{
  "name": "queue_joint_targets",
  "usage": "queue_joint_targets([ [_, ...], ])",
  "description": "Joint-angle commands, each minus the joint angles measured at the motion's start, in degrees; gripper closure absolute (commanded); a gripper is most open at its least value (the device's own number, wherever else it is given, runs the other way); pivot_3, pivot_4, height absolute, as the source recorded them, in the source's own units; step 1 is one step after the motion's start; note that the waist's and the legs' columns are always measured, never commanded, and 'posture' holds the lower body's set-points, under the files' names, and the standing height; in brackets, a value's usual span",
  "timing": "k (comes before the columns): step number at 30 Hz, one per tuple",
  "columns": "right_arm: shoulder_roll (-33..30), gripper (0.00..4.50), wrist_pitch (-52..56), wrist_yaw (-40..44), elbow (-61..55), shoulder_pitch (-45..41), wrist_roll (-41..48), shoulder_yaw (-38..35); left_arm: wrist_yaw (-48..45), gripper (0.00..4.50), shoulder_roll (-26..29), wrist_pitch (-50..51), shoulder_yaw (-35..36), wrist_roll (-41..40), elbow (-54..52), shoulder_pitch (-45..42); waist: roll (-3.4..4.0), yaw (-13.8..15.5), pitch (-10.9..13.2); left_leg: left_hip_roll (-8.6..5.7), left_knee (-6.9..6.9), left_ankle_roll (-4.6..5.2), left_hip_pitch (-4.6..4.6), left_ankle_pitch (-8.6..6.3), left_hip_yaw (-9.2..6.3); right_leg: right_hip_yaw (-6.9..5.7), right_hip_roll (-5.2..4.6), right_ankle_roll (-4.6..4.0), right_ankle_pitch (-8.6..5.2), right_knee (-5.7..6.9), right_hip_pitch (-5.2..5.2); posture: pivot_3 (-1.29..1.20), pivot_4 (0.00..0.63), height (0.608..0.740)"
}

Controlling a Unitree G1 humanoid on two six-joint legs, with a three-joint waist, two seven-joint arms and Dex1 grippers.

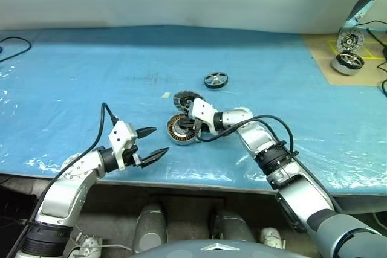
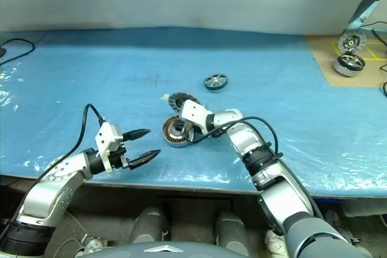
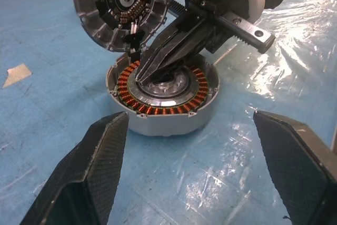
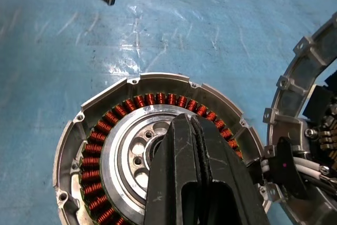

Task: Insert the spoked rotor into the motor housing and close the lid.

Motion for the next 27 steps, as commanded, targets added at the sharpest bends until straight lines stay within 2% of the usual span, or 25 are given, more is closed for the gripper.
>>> queue_joint_targets([
  [1, -3.0, 4.49, 1.6, 2.7, 3.5, 4.6, -3.5, 3.3, 0.4, 0.51, 0.5, 0.8, 0.5, -0.9, -2.6, -0.9, 0.03, 0.4, -0.1, -0.01, 0.00, 0.01, 0.04, 0.00, 0.04, 0.02, -0.03, 0.00, 0.00, -0.02, 0.05, 0.00, 0.150, 0.740],
  [6, -1.1, 4.49, 5.2, 3.1, 2.3, 4.2, 1.8, -1.3, 0.1, 0.51, 0.5, 1.0, 0.5, -1.0, -2.3, -1.1, 0.00, 0.8, -0.2, -0.03, -0.11, 0.02, 0.03, -0.01, 0.11, 0.09, -0.03, 0.00, 0.00, -0.24, 0.08, 0.00, 0.150, 0.740],
  [9, 1.5, 4.49, 12.1, 3.5, -0.3, 2.3, 9.4, -7.2, -0.3, 0.51, 0.7, 1.0, 0.6, -1.0, -1.4, -1.8, 0.00, 0.7, -0.2, 0.00, -0.15, 0.03, -0.11, -0.01, 0.12, 0.09, 0.02, 0.00, 0.00, -0.22, -0.10, 0.00, 0.150, 0.740],
  [13, 1.9, 4.49, 18.2, 5.1, -3.5, 1.4, 13.6, -9.9, -1.3, 0.51, 0.9, 0.3, 0.9, -1.0, 0.3, -2.5, 0.01, 0.7, -0.2, 0.03, -0.10, 0.00, -0.46, 0.02, 0.12, 0.09, 0.06, -0.01, 0.01, -0.11, -0.46, 0.00, 0.150, 0.740],
  [22, 0.8, 4.49, 24.2, 8.5, -10.1, 3.1, 15.6, -8.7, -2.1, 0.51, 0.7, -0.7, 0.8, -0.5, 1.1, -1.8, -0.04, 0.7, -0.1, 0.05, -0.13, -0.17, -0.92, 0.12, 0.11, 0.01, 0.10, 0.00, 0.02, -0.12, -0.91, 0.00, 0.150, 0.740],
  [27, 0.9, 4.49, 22.1, 7.8, -6.8, 3.1, 12.6, -6.9, -2.4, 0.51, 0.6, -1.7, 0.5, -0.1, 1.6, -0.9, -0.04, 0.5, -0.1, 0.06, -0.13, -0.18, -0.89, 0.12, 0.11, 0.01, 0.10, 0.00, 0.02, -0.11, -0.90, 0.00, 0.150, 0.740],
])
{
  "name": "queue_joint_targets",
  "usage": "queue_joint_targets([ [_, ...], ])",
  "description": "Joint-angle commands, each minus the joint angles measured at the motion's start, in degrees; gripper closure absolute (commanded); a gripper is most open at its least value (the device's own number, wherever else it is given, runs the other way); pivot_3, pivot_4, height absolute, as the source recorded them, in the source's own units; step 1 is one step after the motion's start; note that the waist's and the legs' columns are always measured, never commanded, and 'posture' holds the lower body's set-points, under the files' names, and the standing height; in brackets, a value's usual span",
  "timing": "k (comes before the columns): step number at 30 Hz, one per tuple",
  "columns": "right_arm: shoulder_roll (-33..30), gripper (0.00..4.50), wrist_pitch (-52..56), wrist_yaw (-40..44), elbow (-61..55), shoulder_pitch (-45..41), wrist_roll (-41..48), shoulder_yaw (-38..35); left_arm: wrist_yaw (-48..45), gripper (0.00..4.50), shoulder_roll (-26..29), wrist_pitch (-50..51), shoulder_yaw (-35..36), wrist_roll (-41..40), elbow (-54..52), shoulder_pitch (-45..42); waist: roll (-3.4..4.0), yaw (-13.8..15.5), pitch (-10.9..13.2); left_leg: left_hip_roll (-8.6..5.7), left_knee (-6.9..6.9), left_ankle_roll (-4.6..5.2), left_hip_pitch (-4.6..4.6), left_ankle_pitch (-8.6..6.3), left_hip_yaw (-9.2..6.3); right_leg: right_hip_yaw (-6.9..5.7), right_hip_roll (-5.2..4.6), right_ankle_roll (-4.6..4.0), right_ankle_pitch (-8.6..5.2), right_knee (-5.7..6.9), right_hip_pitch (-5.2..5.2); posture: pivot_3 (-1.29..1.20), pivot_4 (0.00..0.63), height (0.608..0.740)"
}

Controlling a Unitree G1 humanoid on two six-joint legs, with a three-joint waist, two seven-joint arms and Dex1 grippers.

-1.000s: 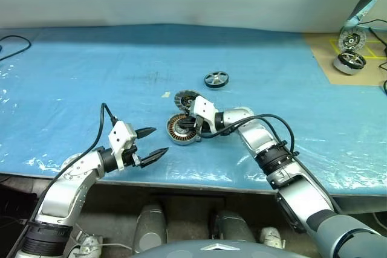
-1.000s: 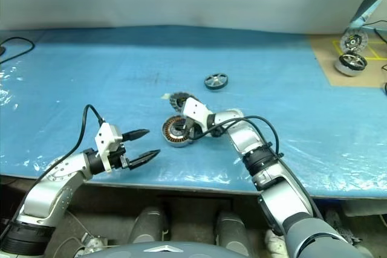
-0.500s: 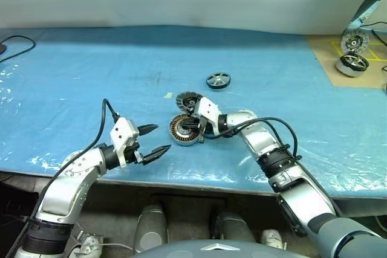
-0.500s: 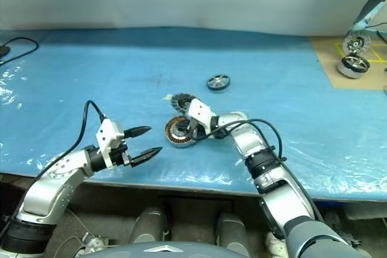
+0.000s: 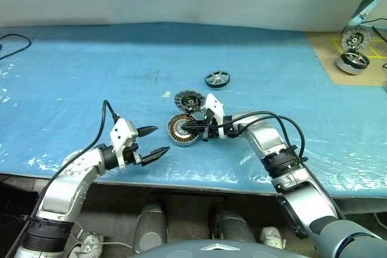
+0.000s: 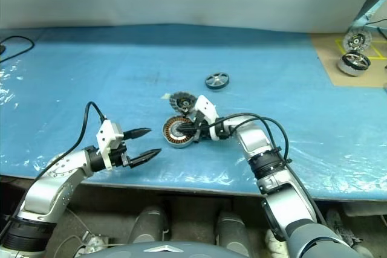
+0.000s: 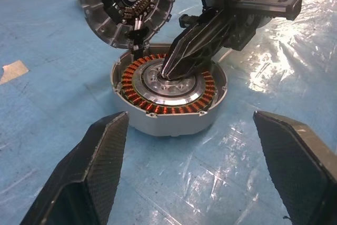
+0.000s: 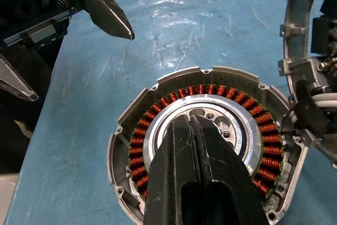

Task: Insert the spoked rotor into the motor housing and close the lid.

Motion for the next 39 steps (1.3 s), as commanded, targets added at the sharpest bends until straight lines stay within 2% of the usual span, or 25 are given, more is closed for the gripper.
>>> queue_joint_targets([
  [1, 0.2, 4.49, -1.7, 0.0, 1.0, 0.2, -1.3, 1.6, -0.3, 0.51, 0.4, -1.4, 0.4, 0.0, -0.7, 0.6, 0.00, 0.0, 0.0, 0.00, 0.00, 0.00, 0.03, 0.00, 0.00, 0.00, 0.00, 0.00, 0.00, 0.00, 0.02, 0.00, 0.150, 0.740],
  [14, 1.7, 4.49, -7.8, -5.6, 8.7, -0.9, -8.2, 5.8, -0.7, 0.51, 0.3, -2.4, 0.1, 0.9, 1.2, 0.1, 0.00, -0.8, 0.0, 0.01, 0.02, 0.00, 0.32, -0.01, 0.01, 0.04, 0.00, -0.01, -0.01, 0.01, 0.31, 0.00, 0.150, 0.740],
  [21, -1.4, 4.49, -14.3, -4.4, 7.2, 1.3, -13.6, 10.9, -0.6, 0.51, 0.3, -2.3, 0.0, 0.8, 0.2, 0.8, 0.00, -0.9, 0.0, -0.02, 0.01, 0.06, 0.51, -0.05, 0.00, 0.04, -0.05, -0.01, -0.02, -0.05, 0.53, 0.00, 0.150, 0.740],
  [25, -1.2, 4.49, -14.8, -2.9, 7.0, 1.0, -11.1, 8.8, -0.5, 0.51, 0.3, -1.7, -0.4, 0.8, -0.2, 0.3, 0.00, -1.0, 0.0, -0.02, -0.01, 0.10, 0.54, -0.07, 0.01, 0.07, -0.04, -0.01, -0.02, -0.06, 0.54, 0.00, 0.150, 0.740],
  [31, -2.4, 4.49, -17.6, -2.1, 8.8, 0.7, -12.8, 9.5, -0.6, 0.51, 0.3, -1.6, -0.8, 0.9, 0.5, -0.7, 0.00, -1.0, 0.0, -0.02, -0.04, 0.13, 0.49, -0.09, 0.01, 0.07, -0.04, -0.01, -0.02, -0.10, 0.51, 0.00, 0.150, 0.740],
  [35, -1.3, 4.49, -11.9, -2.7, 11.8, -0.2, -9.3, 5.7, -0.6, 0.51, 0.3, -1.5, -0.8, 1.0, 0.6, -0.9, 0.00, -0.9, 0.0, -0.03, -0.05, 0.15, 0.51, -0.10, 0.01, 0.07, -0.05, -0.01, -0.02, -0.11, 0.53, 0.00, 0.150, 0.740],
  [39, 0.0, 4.49, -5.0, -7.8, 17.8, -3.2, -7.4, 0.8, -0.2, 0.51, 0.3, -0.9, -0.7, 0.8, -0.5, -0.4, 0.01, -0.9, 0.0, -0.04, -0.04, 0.19, 0.69, -0.12, 0.02, 0.12, -0.06, -0.02, -0.01, -0.06, 0.65, 0.00, 0.150, 0.740],
])
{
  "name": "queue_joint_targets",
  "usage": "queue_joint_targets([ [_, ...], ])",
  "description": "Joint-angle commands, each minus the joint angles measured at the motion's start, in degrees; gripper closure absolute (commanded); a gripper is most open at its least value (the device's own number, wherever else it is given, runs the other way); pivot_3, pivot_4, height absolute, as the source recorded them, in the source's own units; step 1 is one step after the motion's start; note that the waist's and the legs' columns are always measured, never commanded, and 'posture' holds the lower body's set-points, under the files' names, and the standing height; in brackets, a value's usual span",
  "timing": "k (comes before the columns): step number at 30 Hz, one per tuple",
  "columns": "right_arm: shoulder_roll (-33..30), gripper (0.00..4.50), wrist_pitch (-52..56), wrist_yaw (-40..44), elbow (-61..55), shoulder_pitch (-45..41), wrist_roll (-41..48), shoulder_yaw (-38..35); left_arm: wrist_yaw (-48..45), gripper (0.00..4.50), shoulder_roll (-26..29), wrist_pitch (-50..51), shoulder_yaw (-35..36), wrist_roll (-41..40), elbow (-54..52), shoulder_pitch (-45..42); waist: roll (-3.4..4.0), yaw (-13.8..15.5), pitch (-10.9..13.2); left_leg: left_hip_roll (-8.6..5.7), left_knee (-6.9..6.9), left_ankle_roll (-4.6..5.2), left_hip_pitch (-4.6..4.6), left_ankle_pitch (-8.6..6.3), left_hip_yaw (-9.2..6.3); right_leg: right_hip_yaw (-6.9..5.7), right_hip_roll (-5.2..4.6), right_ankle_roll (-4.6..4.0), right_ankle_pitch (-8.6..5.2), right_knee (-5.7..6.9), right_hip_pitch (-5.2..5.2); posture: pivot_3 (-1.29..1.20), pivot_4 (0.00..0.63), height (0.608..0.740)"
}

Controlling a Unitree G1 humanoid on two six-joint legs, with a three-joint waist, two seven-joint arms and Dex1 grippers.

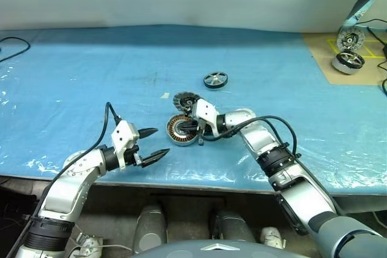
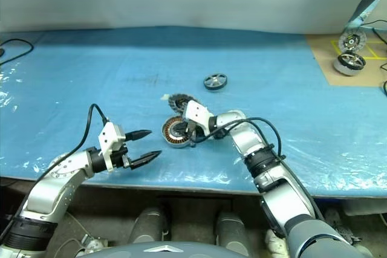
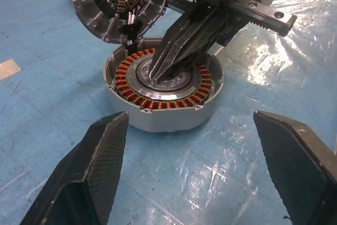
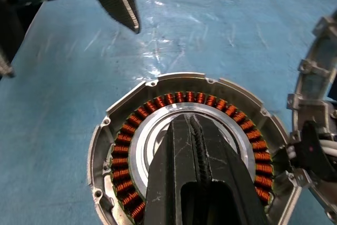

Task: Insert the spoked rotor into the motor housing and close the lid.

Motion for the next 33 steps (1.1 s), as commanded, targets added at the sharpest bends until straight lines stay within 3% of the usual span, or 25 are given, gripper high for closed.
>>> queue_joint_targets([
  [1, -1.5, 4.49, 9.0, -3.3, 7.5, 0.9, -0.7, -2.3, 0.3, 0.51, 0.4, 0.2, 0.3, -0.6, -2.7, 0.0, 0.00, 0.2, 0.0, -0.01, 0.00, 0.00, 0.04, 0.00, 0.00, 0.00, -0.01, -0.01, 0.01, 0.00, 0.04, 0.00, 0.150, 0.740],
  [5, -4.4, 4.49, 5.8, -0.5, -0.4, 3.5, -3.9, 1.8, 0.1, 0.51, 0.5, 0.1, 0.4, -0.7, -2.7, 0.3, -0.02, 0.5, 0.0, 0.00, -0.02, 0.00, 0.10, 0.00, 0.05, 0.03, -0.02, -0.01, 0.00, -0.04, 0.08, 0.00, 0.150, 0.740],
  [9, -4.1, 4.49, 7.8, 3.1, -10.0, 6.0, 1.2, 0.3, -0.8, 0.51, 0.5, -1.1, 0.3, -0.4, -1.1, 0.3, -0.07, 0.0, 0.0, 0.01, -0.43, -0.17, 0.00, 0.10, 0.11, 0.03, 0.06, -0.01, 0.00, -0.37, -0.04, 0.00, 0.150, 0.740],
  [22, -4.1, 4.49, 7.5, 2.7, -15.5, 4.4, 3.9, -3.6, -2.1, 0.51, -0.1, -4.6, -0.4, 0.6, 2.8, -0.2, -0.12, -0.2, 0.0, 0.06, -0.47, -0.27, -0.63, 0.10, 0.10, -0.04, 0.19, 0.18, 0.16, -0.18, -0.76, 0.00, 0.150, 0.740],
  [28, -6.6, 4.49, 7.7, 4.8, -20.0, 3.1, 4.1, -3.0, -0.3, 0.51, 0.0, -1.8, -1.0, 0.0, -0.9, -0.6, -0.14, -0.2, 0.0, 0.06, -0.38, -0.27, -0.63, 0.10, 0.10, -0.04, 0.18, 0.16, 0.14, -0.09, -0.76, 0.00, 0.150, 0.740],
  [33, -11.4, 4.49, 15.5, 10.6, -27.4, 3.8, 10.0, -4.6, 0.0, 0.51, 0.5, -0.1, -0.7, -0.8, -2.4, -0.8, -0.14, -0.1, 0.0, 0.06, -0.35, -0.26, -0.62, 0.10, 0.10, -0.04, 0.19, 0.18, 0.15, -0.06, -0.75, 0.00, 0.150, 0.740],
])
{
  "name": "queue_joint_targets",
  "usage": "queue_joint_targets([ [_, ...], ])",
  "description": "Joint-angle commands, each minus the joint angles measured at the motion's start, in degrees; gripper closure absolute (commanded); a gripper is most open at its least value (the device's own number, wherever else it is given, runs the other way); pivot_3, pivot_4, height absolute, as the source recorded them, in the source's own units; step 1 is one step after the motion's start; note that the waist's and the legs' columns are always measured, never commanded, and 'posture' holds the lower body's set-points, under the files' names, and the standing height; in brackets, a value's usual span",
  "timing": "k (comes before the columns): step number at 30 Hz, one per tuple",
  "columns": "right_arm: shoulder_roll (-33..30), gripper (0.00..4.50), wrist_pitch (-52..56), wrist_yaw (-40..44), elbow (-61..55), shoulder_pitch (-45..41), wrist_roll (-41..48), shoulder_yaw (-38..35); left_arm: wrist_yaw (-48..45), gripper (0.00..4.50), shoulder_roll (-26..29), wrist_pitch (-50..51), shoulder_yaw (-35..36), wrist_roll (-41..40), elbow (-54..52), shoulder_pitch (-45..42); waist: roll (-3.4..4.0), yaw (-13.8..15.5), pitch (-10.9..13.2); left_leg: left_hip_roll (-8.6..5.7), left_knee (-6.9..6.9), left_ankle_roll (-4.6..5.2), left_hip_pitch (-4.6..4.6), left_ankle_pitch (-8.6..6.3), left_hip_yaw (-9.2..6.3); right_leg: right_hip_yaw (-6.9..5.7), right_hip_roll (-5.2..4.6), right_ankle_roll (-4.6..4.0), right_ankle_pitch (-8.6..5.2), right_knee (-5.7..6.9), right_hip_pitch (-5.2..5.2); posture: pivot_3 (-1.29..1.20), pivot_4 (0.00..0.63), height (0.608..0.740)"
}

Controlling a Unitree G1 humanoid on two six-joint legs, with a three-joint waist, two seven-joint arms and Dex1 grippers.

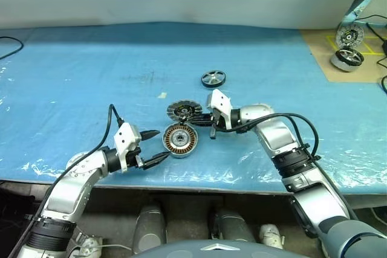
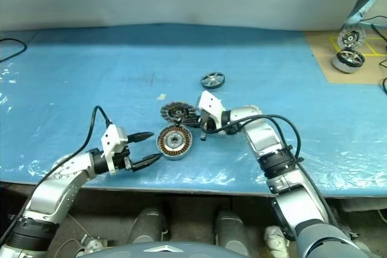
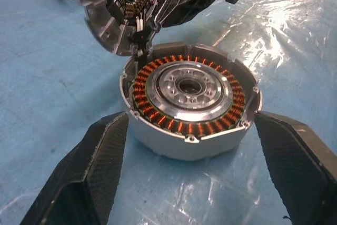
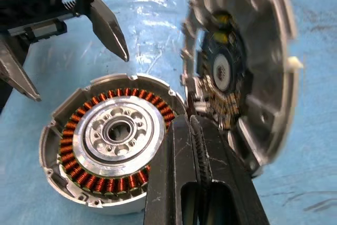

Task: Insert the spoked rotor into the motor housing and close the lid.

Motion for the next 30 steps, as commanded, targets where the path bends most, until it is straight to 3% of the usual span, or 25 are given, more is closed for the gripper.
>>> queue_joint_targets([
  [1, -4.1, 4.49, 3.3, 3.9, -6.2, 0.5, 3.6, -1.6, 0.1, 0.51, 0.7, 0.8, 0.9, -1.1, -2.5, -0.3, 0.00, 0.1, 0.0, -0.01, 0.00, 0.00, 0.00, 0.00, 0.00, 0.00, 0.00, 0.01, 0.00, -0.01, 0.02, 0.00, 0.150, 0.740],
  [9, -13.4, 4.49, -1.6, -1.1, 4.1, 1.9, 0.5, -7.2, -0.7, 0.51, 0.2, 0.7, 2.6, -3.7, -2.7, 1.4, -0.01, 0.3, 0.0, -0.02, 0.14, 0.00, 0.00, 0.00, -0.02, 0.00, -0.01, -0.10, -0.06, 0.00, 0.06, 0.00, 0.150, 0.740],
  [11, -12.8, 4.49, -4.8, -5.1, 9.7, -0.5, -0.7, -9.0, -0.8, 0.51, 0.2, 0.1, 2.3, -3.6, -2.1, 1.6, -0.01, 0.0, 0.0, -0.01, 0.24, 0.01, 0.00, 0.00, -0.01, 0.01, -0.01, -0.19, -0.11, 0.08, 0.06, 0.00, 0.150, 0.740],
  [15, -7.6, 4.49, -15.0, -22.3, 28.8, -11.6, -7.2, -10.7, -2.0, 0.51, -0.6, -2.8, 1.3, -1.9, 2.4, 0.7, 0.03, -1.0, 0.0, 0.02, 0.51, 0.00, 0.05, 0.01, 0.02, 0.20, 0.06, -0.25, -0.11, 0.34, -0.07, 0.00, 0.150, 0.740],
  [17, -5.6, 4.49, -15.8, -23.8, 33.9, -15.3, -8.7, -9.8, -2.8, 0.51, -0.9, -4.2, 1.1, -1.5, 4.7, -0.1, 0.03, -1.1, 0.0, 0.02, 0.55, 0.00, 0.01, 0.02, 0.07, 0.23, 0.06, -0.28, -0.10, 0.42, -0.16, 0.00, 0.150, 0.740],
  [20, -2.6, 3.93, -19.3, -29.6, 40.7, -20.1, -12.7, -8.1, -4.2, 0.51, -1.0, -6.4, 1.2, -1.0, 8.5, -1.4, 0.03, -0.7, 0.0, 0.02, 0.55, 0.01, -0.09, 0.02, 0.16, 0.21, 0.06, -0.29, -0.11, 0.41, -0.19, 0.00, 0.150, 0.740],
  [25, 3.1, 2.23, -20.0, -35.2, 51.3, -28.9, -13.3, -9.5, -5.4, 0.51, -1.6, -9.7, 0.8, -0.1, 11.9, -1.8, 0.05, -0.1, 0.0, 0.04, 0.67, 0.20, -0.69, 0.13, 0.56, 0.16, 0.03, -0.29, -0.08, 0.60, -0.70, 0.00, 0.150, 0.740],
  [30, 7.0, 0.52, -20.7, -40.4, 61.7, -35.4, -14.1, -10.5, -3.9, 0.51, -2.4, -9.3, -0.1, 0.3, 8.6, -0.1, 0.05, 0.2, 0.0, 0.24, 1.11, 0.21, -1.19, 0.10, 0.57, -0.02, 0.02, -0.41, -0.15, 1.31, -1.27, 0.00, 0.150, 0.740],
])
